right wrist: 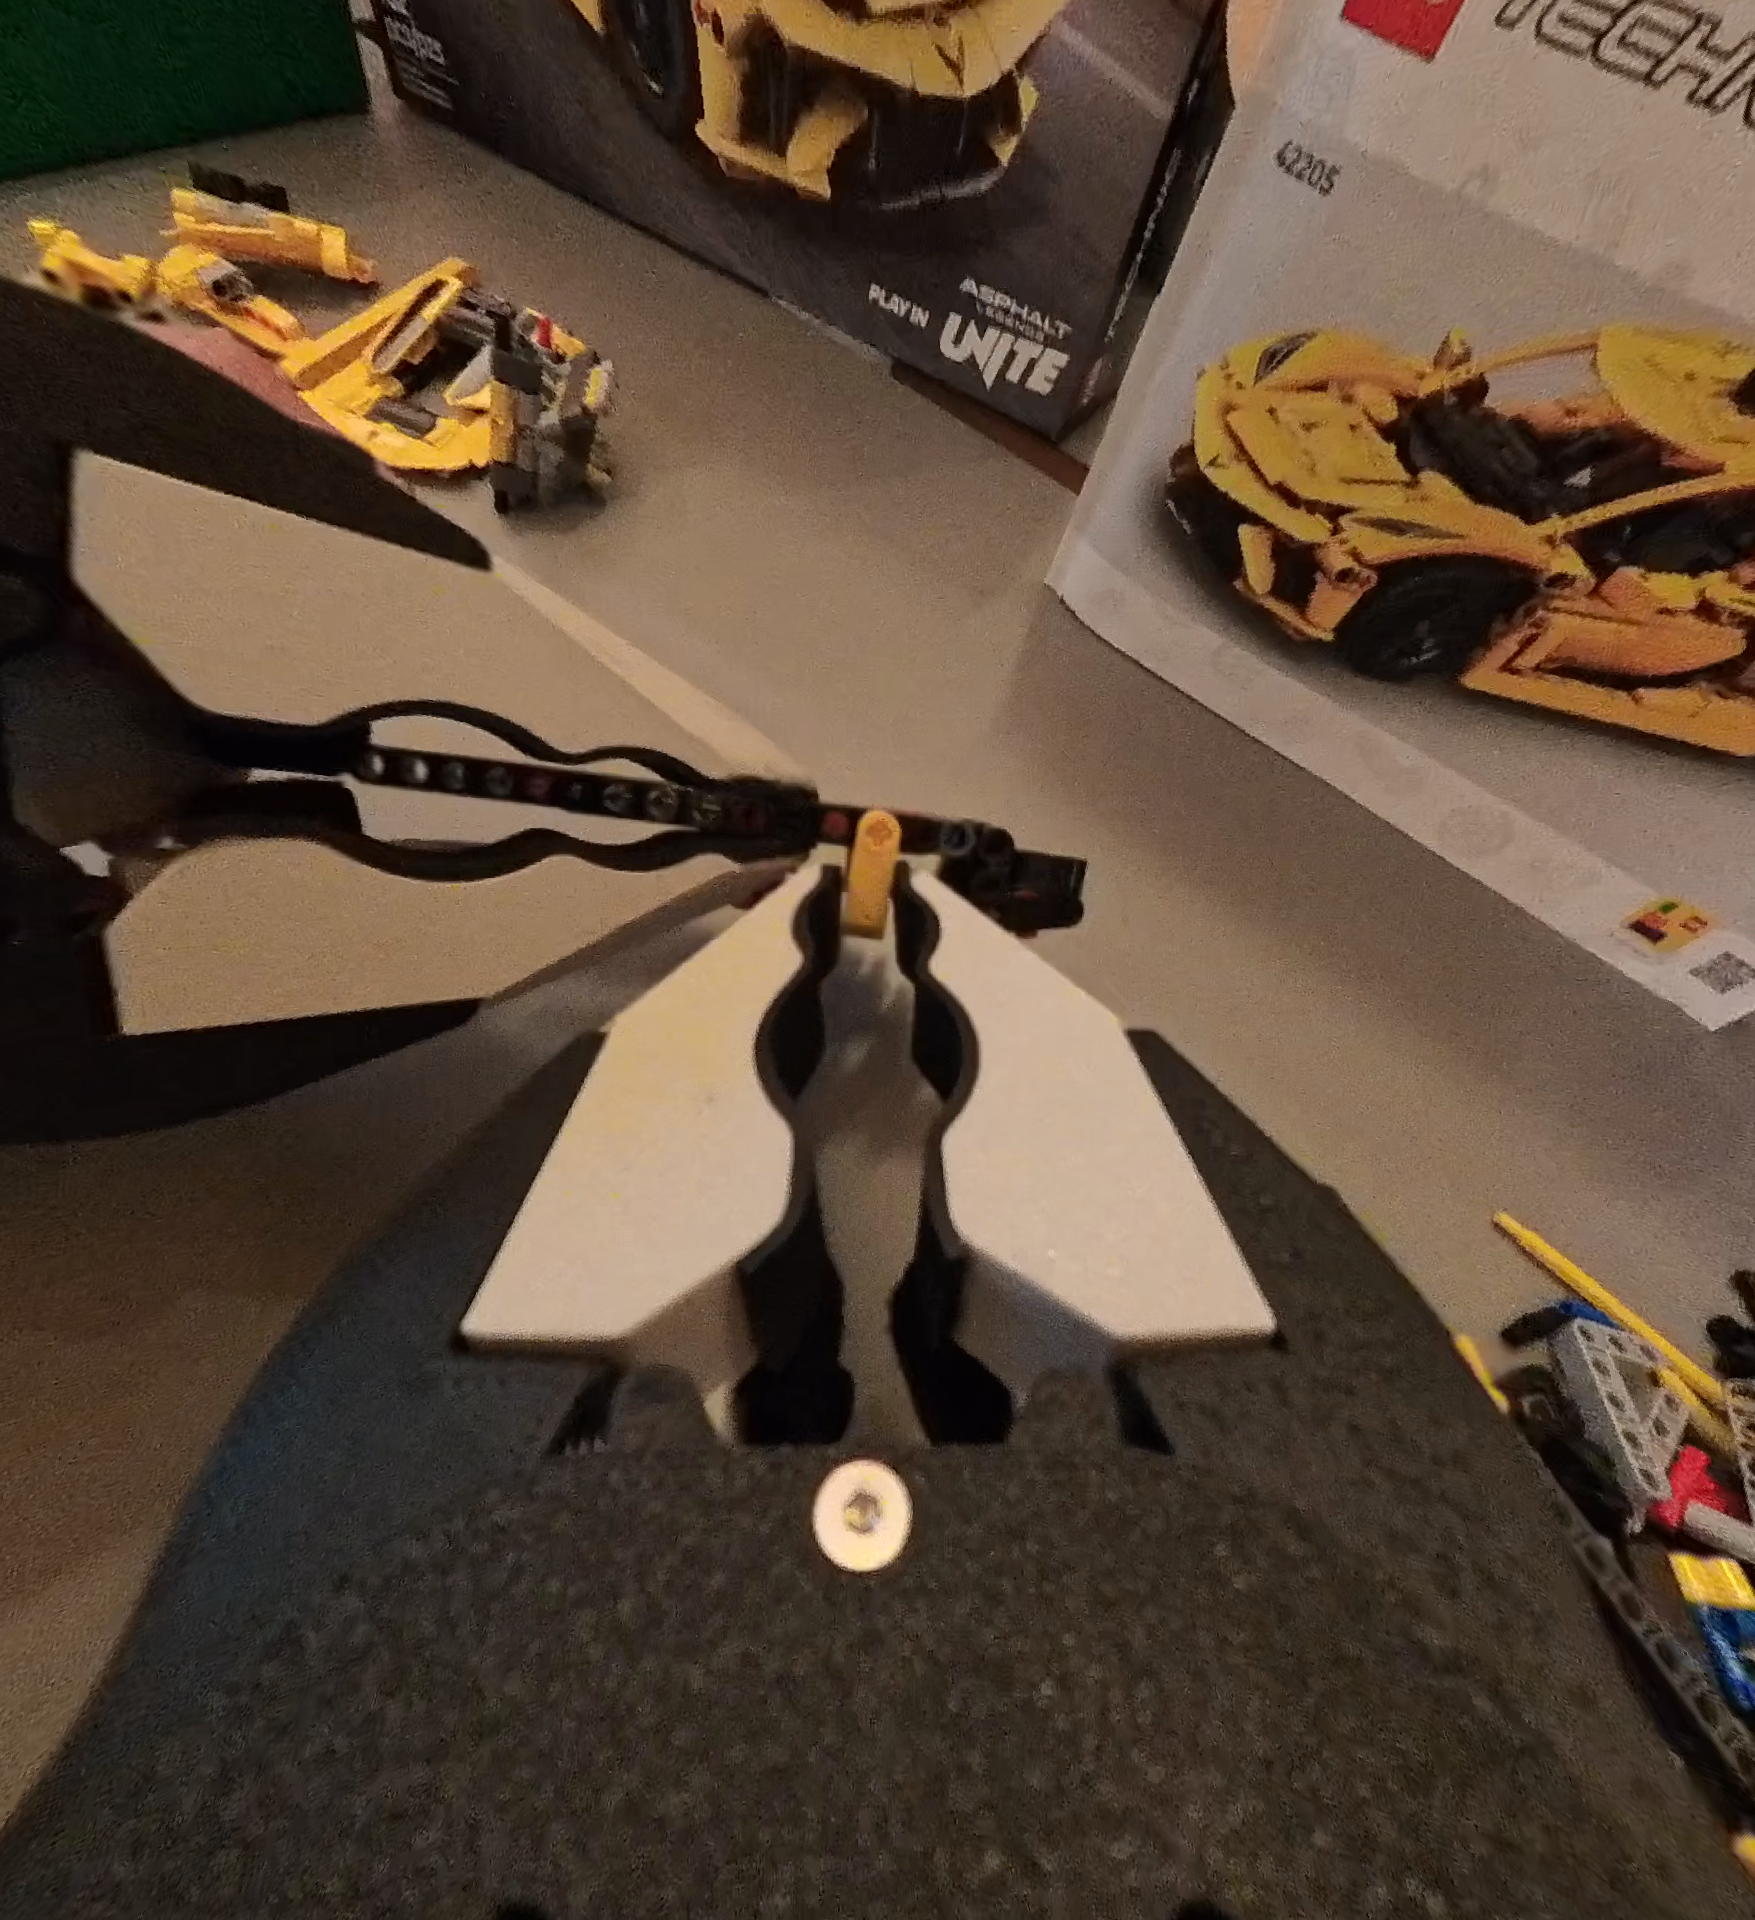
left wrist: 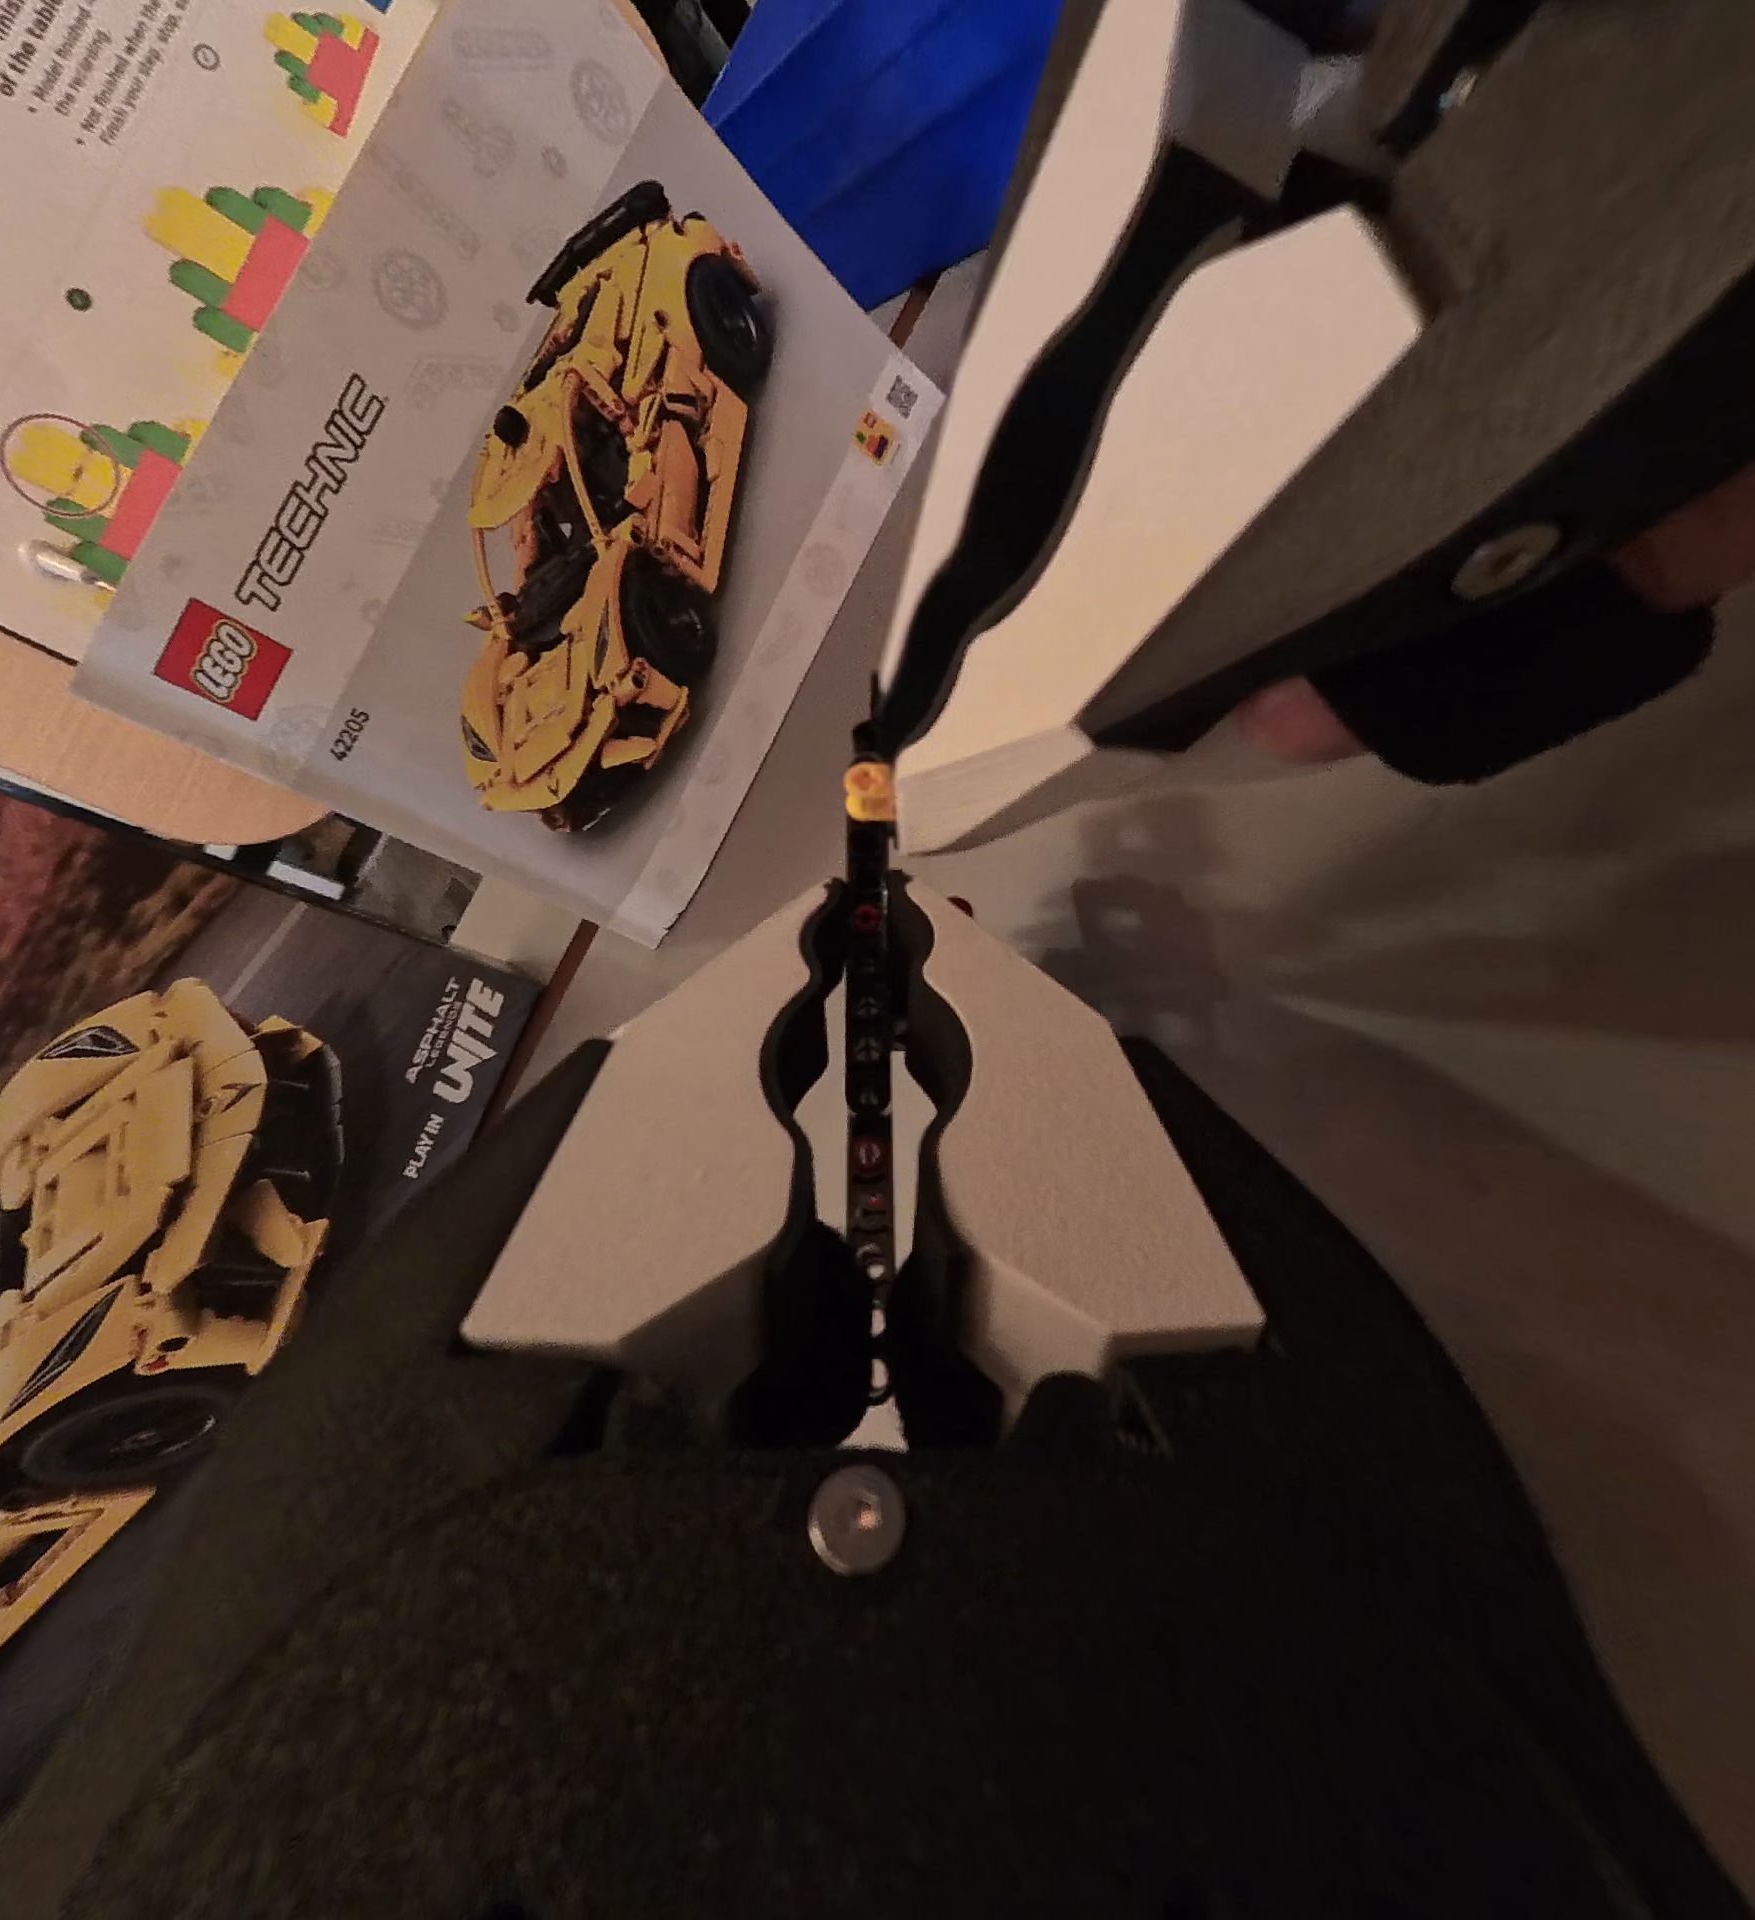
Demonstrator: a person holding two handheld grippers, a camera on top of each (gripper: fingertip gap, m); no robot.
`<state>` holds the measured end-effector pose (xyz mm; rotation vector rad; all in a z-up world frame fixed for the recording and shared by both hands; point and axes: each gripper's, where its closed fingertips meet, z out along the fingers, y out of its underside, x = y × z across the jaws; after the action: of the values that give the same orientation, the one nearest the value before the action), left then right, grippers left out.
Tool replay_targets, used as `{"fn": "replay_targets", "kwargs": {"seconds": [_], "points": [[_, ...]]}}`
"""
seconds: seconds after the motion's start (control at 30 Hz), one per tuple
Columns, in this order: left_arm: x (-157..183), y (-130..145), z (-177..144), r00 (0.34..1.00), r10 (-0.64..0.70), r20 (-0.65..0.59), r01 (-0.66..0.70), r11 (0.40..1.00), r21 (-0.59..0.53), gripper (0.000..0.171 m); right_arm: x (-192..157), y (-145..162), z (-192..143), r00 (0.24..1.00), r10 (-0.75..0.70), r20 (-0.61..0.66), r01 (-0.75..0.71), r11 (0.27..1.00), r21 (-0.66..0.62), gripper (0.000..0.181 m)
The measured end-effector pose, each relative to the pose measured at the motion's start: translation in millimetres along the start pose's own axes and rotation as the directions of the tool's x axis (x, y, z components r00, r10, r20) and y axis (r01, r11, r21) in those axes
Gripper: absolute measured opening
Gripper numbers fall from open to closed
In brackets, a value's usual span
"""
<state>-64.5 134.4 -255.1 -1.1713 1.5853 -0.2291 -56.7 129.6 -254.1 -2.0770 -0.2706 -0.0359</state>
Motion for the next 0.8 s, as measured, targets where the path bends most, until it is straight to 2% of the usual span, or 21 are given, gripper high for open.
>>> {"fn": "replay_targets", "kwargs": {"seconds": [0.07,0.17,0.3,0.47,0.53,0.6,0.67,0.8], "points": [[0.3,0.0,0.3,1.000,-0.003,-0.003,0.003,1.000,0.000,0.007,1.0,2.2,0.3,1.000,0.024,-0.002,-0.024,1.000,-0.017,0.007],[-6.5,-5.3,-2.3,0.997,0.061,0.044,-0.062,0.998,0.014,0.007,3.3,-6.8,-2.9,0.999,0.051,0.000,-0.051,0.998,0.048,0.007],[-5.8,-4.6,-3.9,0.993,0.103,0.064,-0.104,0.995,0.010,0.007,1.6,-7.7,-0.6,0.999,0.053,0.009,-0.054,0.997,0.053,0.007],[-5.4,-8.0,-2.9,0.998,0.027,0.052,-0.029,0.999,0.030,0.008,3.6,-8.2,-2.7,1.000,0.030,0.001,-0.030,0.998,0.050,0.007],[-5.2,-6.5,-1.4,0.999,0.014,0.052,-0.015,1.000,0.014,0.018,1.7,-9.3,-3.6,1.000,-0.006,-0.005,0.006,0.999,0.054,0.007],[-6.0,-4.8,-1.3,0.998,0.017,0.054,-0.017,1.000,0.001,0.018,-4.5,-9.8,-3.5,0.999,-0.043,0.007,0.042,0.998,0.054,0.007],[-5.4,-4.6,-2.2,0.998,0.023,0.053,-0.023,1.000,0.004,0.009,-5.8,-11.2,-3.9,0.998,-0.069,-0.008,0.070,0.996,0.056,0.007],[-7.4,-3.2,-3.3,0.997,0.044,0.056,-0.042,0.998,-0.041,0.008,-6.4,-11.3,-3.1,0.997,-0.074,-0.018,0.075,0.995,0.060,0.006]]}}
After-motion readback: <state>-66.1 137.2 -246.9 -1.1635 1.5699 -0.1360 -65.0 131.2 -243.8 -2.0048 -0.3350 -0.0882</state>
